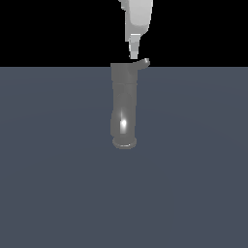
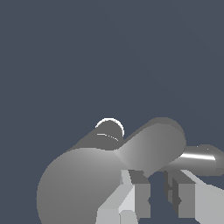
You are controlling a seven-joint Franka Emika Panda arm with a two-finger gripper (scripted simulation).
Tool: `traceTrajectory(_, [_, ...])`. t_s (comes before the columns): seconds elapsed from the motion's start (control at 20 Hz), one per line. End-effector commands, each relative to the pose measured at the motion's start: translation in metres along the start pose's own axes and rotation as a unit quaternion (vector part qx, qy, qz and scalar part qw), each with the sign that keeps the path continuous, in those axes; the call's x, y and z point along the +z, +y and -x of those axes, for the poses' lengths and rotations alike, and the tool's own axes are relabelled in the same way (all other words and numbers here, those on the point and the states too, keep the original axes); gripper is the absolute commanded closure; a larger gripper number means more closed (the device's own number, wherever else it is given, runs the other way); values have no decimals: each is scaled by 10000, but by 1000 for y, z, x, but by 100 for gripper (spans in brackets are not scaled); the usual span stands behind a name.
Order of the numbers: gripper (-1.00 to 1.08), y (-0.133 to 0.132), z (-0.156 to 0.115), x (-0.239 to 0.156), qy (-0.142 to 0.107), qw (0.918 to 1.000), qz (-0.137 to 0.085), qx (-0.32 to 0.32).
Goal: Turn on the faucet by rotating a designated handle.
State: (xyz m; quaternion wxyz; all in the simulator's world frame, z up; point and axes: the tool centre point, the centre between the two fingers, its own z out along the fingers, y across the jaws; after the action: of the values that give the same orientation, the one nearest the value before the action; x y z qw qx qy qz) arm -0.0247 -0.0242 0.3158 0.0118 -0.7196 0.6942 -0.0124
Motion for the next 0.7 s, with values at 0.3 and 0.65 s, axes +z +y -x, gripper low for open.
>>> traceTrajectory(0.3, [108, -20, -33, 11, 1, 9998, 87, 204])
traceTrajectory(0.65, [108, -36, -53, 17, 0, 9994, 140, 309])
